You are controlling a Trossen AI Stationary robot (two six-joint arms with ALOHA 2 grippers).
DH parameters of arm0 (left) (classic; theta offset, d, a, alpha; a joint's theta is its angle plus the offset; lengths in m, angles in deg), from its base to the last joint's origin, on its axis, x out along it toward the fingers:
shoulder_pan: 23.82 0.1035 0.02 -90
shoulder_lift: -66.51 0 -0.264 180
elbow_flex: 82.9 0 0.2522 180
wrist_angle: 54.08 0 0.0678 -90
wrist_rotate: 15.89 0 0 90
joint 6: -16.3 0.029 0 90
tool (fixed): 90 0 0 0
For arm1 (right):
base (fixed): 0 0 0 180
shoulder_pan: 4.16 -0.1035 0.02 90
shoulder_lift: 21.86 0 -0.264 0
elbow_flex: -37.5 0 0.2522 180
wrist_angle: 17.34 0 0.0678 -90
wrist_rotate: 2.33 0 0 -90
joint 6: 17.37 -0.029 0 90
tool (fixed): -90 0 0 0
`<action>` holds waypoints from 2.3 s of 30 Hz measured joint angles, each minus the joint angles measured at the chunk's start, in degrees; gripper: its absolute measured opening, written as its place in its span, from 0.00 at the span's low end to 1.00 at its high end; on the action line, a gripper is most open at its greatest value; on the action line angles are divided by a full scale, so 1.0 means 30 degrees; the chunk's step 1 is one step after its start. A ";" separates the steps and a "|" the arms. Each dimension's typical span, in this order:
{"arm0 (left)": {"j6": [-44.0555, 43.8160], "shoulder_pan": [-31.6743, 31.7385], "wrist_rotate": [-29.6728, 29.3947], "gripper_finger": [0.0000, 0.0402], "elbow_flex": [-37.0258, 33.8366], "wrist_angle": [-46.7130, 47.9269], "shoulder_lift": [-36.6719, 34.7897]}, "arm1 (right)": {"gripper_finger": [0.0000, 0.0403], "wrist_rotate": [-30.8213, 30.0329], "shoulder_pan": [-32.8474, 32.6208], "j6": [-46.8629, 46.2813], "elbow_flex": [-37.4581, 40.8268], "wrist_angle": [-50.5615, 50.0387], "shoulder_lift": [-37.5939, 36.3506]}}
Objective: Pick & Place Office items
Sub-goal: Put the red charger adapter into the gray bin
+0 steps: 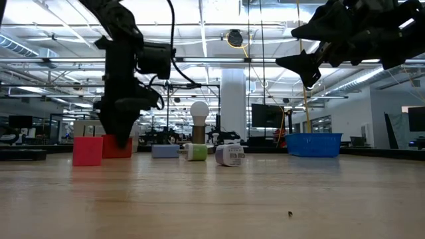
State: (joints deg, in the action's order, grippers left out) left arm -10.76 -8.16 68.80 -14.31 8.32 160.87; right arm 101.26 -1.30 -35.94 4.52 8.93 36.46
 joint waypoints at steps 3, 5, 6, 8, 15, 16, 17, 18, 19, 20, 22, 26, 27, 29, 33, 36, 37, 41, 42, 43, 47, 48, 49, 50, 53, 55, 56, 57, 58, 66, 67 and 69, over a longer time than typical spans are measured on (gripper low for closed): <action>0.0408 0.0171 0.0360 0.58 0.0000 -0.0580 0.0773 | 0.75 -0.0019 -0.0203 -0.0007 0.0000 0.0003 0.0000; 0.0712 0.0232 0.0471 0.58 0.0000 -0.0803 0.1144 | 0.75 -0.0032 -0.0307 -0.0005 0.0000 0.0000 0.0000; 0.0882 0.0260 0.0548 0.58 0.0036 -0.0881 0.1293 | 0.75 -0.0036 -0.0353 0.0000 0.0000 0.0001 0.0000; 0.1017 0.0279 0.0771 0.58 0.0057 -0.0915 0.1433 | 0.75 -0.0044 -0.0365 0.0000 0.0000 0.0007 0.0000; 0.1097 0.0279 0.0816 0.48 0.0058 -0.0925 0.1486 | 0.75 -0.0087 -0.0365 0.0066 0.0000 0.0014 0.0000; 0.1117 0.0279 0.0846 0.45 0.0058 -0.0952 0.1494 | 0.75 -0.0087 -0.0365 0.0066 0.0000 0.0007 0.0000; 0.1120 0.0266 0.0866 0.41 0.0058 -0.0960 0.1494 | 0.75 -0.0087 -0.0365 0.0066 0.0000 0.0006 0.0000; 0.1126 0.0260 0.0914 0.37 0.0058 -0.0999 0.1494 | 0.75 -0.0087 -0.0365 0.0071 0.0000 0.0007 0.0000; 0.1126 0.0257 0.0920 0.33 0.0058 -0.1042 0.1494 | 0.75 -0.0087 -0.0365 0.0069 0.0000 0.0007 0.0000; 0.1123 0.0257 0.0915 0.30 0.0055 -0.1053 0.1440 | 0.75 -0.0087 -0.0365 0.0073 0.0000 0.0007 0.0000; 0.1119 0.0255 0.0817 0.29 0.0036 -0.1200 0.1370 | 0.75 -0.0087 -0.0365 0.0073 0.0000 0.0007 0.0000; 0.1038 0.0187 0.0747 0.29 -0.0051 -0.1783 0.1064 | 0.75 -0.0095 -0.0365 0.0073 0.0000 0.0012 0.0000; 0.0987 0.0121 0.0704 0.29 -0.0044 -0.2024 0.1023 | 0.75 -0.0095 -0.0365 0.0073 0.0000 0.0015 -0.0002; 0.1002 0.0019 0.0664 0.29 -0.0044 -0.2292 0.0633 | 0.75 -0.0095 -0.0365 0.0073 0.0000 0.0034 -0.0002; 0.0974 -0.0428 0.0323 0.29 -0.0015 -0.2887 -0.0241 | 0.75 -0.0095 -0.0365 0.0073 0.0000 0.0120 -0.0007; 0.0835 -0.0815 0.0016 0.29 -0.0015 -0.3379 -0.1354 | 0.75 -0.0096 -0.0365 0.0073 0.0000 0.0133 -0.0007; 0.0766 -0.0951 -0.0145 0.29 -0.0008 -0.3477 -0.1753 | 0.75 -0.0100 -0.0365 0.0078 0.0000 0.0149 -0.0007; 0.0360 -0.1437 -0.0901 0.29 -0.0007 -0.4050 -0.3683 | 0.75 -0.0105 -0.0365 0.0080 0.0000 0.0149 -0.0007; 0.0354 -0.1558 -0.1210 0.29 0.0007 -0.4259 -0.4229 | 0.75 -0.0104 -0.0365 0.0080 0.0000 0.0146 -0.0007; 0.0351 -0.1648 -0.1519 0.29 0.0015 -0.4349 -0.4799 | 0.75 -0.0107 -0.0365 0.0080 0.0000 0.0146 -0.0007; 0.0365 -0.1655 -0.3169 0.29 0.0015 -0.4192 -0.6977 | 0.75 -0.0109 -0.0365 0.0080 0.0000 0.0146 -0.0007; 0.0430 -0.1547 -0.3650 0.29 0.0015 -0.3961 -0.7545 | 0.75 -0.0109 -0.0365 0.0080 0.0000 0.0146 -0.0007; 0.0515 -0.1406 -0.4058 0.29 0.0015 -0.3697 -0.8049 | 0.75 -0.0109 -0.0365 0.0100 0.0000 0.0150 -0.0007; 0.0560 -0.1227 -0.4361 0.29 0.0015 -0.3623 -0.8472 | 0.75 -0.0109 -0.0365 0.0132 0.0000 0.0147 -0.0007; 0.0666 -0.0296 -0.4964 0.29 0.0015 -0.2997 -0.9701 | 0.75 -0.0109 -0.0365 0.0146 0.0000 0.0153 -0.0007; 0.0990 0.0472 -0.5578 0.29 0.0020 -0.2700 -1.0350 | 0.75 -0.0109 -0.0365 0.0146 0.0000 0.0133 -0.0007; 0.1100 0.0904 -0.5953 0.29 0.0044 -0.2582 -1.0573 | 0.75 -0.0109 -0.0365 0.0155 0.0000 0.0141 -0.0007; 0.1200 0.1349 -0.6331 0.29 0.0043 -0.2315 -1.0753 | 0.75 -0.0109 -0.0365 0.0198 0.0000 0.0153 -0.0007; 0.1401 0.1794 -0.6684 0.29 0.0026 -0.2005 -1.0876 | 0.75 -0.0109 -0.0365 0.0227 0.0000 0.0145 -0.0007; 0.2815 0.4970 -0.8835 0.29 0.0022 -0.2283 -1.0529 | 0.75 -0.0109 -0.0358 0.0285 0.0000 0.0146 -0.0007; 0.2906 0.5322 -0.8828 0.29 -0.0073 -0.2404 -1.0360 | 0.75 -0.0109 -0.0365 0.0292 0.0000 0.0138 -0.0007; 0.2984 0.5941 -0.8814 0.29 -0.0355 -0.2548 -1.0036 | 0.75 -0.0109 -0.0358 0.0292 0.0000 0.0138 -0.0007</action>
State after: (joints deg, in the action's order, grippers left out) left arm -1.81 9.66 42.36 -15.37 0.67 130.77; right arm 100.93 -2.38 -35.06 4.52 9.34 36.44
